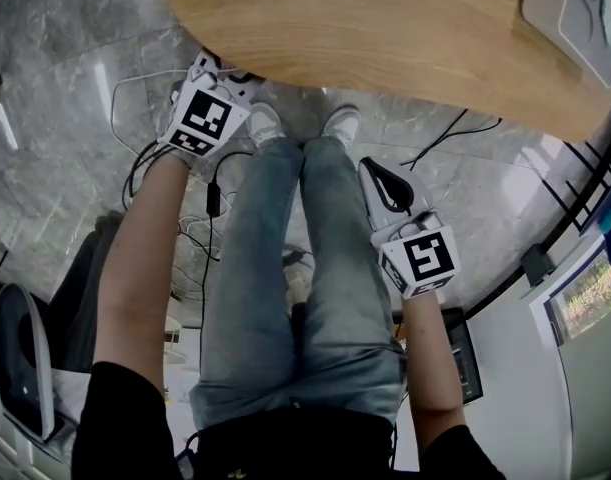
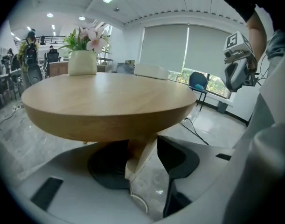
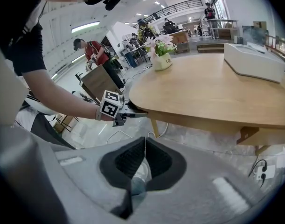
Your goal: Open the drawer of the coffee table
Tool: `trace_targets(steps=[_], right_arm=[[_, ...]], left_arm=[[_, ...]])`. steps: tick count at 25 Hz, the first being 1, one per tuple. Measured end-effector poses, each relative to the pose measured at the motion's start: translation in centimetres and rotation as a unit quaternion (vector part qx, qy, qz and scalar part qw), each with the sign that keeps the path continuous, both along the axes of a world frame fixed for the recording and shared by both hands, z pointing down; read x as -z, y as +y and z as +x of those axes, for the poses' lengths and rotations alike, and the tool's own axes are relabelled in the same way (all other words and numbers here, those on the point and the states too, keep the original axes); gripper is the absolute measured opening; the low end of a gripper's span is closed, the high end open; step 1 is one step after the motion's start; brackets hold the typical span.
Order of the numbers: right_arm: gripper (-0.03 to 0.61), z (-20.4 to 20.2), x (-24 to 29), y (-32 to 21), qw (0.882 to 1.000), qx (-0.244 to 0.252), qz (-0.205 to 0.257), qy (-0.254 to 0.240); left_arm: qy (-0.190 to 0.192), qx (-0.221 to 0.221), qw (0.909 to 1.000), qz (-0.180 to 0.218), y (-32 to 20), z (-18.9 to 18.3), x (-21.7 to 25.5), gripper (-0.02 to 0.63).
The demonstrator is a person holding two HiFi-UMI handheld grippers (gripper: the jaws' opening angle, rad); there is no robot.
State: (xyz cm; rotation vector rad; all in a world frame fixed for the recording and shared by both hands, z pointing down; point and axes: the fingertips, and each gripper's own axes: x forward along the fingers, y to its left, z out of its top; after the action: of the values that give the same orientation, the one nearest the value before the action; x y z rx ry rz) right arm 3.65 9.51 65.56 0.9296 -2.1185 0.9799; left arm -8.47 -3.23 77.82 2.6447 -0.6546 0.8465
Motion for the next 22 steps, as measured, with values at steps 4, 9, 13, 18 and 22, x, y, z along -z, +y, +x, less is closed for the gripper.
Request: trace_targets(steps=[4, 9, 13, 18, 22], right_arm=[[0.002, 0.1, 0.0, 0.5, 1.000, 0.003, 0.000, 0.002], [0.002, 0.5, 0.2, 0.5, 1.000, 0.001, 0.001, 0.007], [0.002, 0.9, 0.2, 0.7, 1.000, -0.003, 0.002, 0.009], [0.002, 1.0, 0.3, 1.1, 1.000, -0.005, 0.003, 0.009], [0.002, 1.4, 0.5, 1.5, 1.000, -0.008, 0.003, 0.010]], left_arm=[[-0.004, -0.036, 0.9994, 0.001, 0.3, -0.3, 0.0, 0.172], [-0.012, -0.073, 0.9972, 0.007, 0.5, -0.6, 0.2, 0.147], [-0.018, -0.090, 0.9957, 0.011, 0.6, -0.7, 0.2, 0.137], [-0.030, -0.111, 0.9933, 0.009, 1.1, -1.1, -0.4, 0.123], [-0.024, -0.135, 0.9904, 0.017, 0.8, -0.7, 0.3, 0.120]])
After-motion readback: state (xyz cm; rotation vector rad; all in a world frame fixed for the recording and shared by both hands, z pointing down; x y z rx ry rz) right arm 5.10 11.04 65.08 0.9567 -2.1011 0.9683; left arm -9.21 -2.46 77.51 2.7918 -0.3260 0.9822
